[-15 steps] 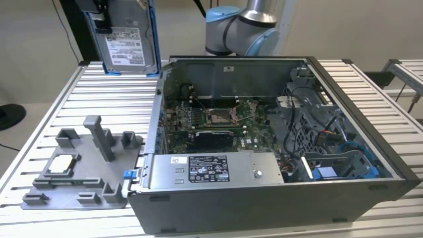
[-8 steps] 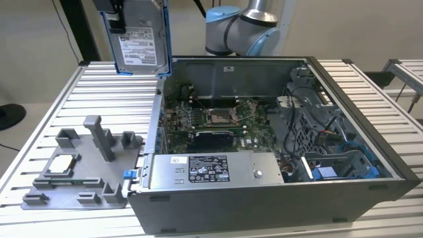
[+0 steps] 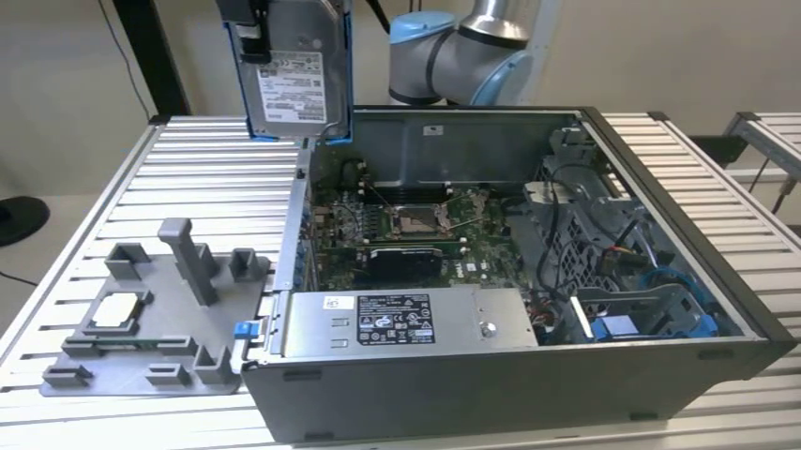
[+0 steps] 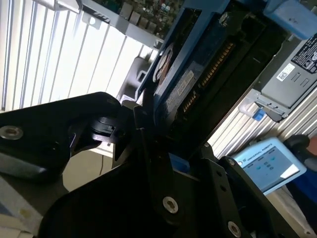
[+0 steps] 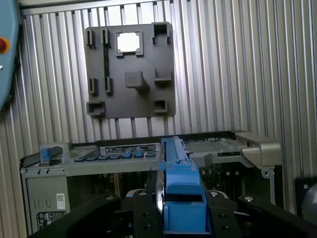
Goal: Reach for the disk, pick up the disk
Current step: 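Pick up the disk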
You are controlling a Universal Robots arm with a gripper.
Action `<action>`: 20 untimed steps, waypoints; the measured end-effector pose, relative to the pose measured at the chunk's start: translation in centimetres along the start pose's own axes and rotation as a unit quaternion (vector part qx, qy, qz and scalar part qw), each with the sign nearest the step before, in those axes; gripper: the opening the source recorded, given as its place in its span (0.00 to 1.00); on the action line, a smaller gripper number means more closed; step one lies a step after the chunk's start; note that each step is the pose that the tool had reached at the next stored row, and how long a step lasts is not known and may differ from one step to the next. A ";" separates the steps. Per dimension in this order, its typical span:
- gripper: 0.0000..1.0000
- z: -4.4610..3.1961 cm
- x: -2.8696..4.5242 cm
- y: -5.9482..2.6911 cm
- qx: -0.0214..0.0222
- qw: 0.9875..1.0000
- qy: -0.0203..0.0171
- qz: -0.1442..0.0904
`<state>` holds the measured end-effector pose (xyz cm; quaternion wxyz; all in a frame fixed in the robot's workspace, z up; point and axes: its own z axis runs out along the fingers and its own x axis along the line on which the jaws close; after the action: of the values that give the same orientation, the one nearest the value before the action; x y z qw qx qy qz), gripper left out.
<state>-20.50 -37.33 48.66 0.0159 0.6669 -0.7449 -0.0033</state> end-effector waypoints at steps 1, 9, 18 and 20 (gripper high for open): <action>0.00 -0.01 -0.04 -0.33 0.000 1.000 0.000 0.000; 0.00 -0.09 -0.37 -3.30 0.000 1.000 0.000 -0.001; 0.00 -0.20 -0.77 -6.96 0.000 1.000 0.000 -0.001; 0.00 -0.21 -0.84 -7.63 0.000 1.000 0.000 -0.001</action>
<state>-12.82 -37.33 48.65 0.0161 0.6679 -0.7441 -0.0035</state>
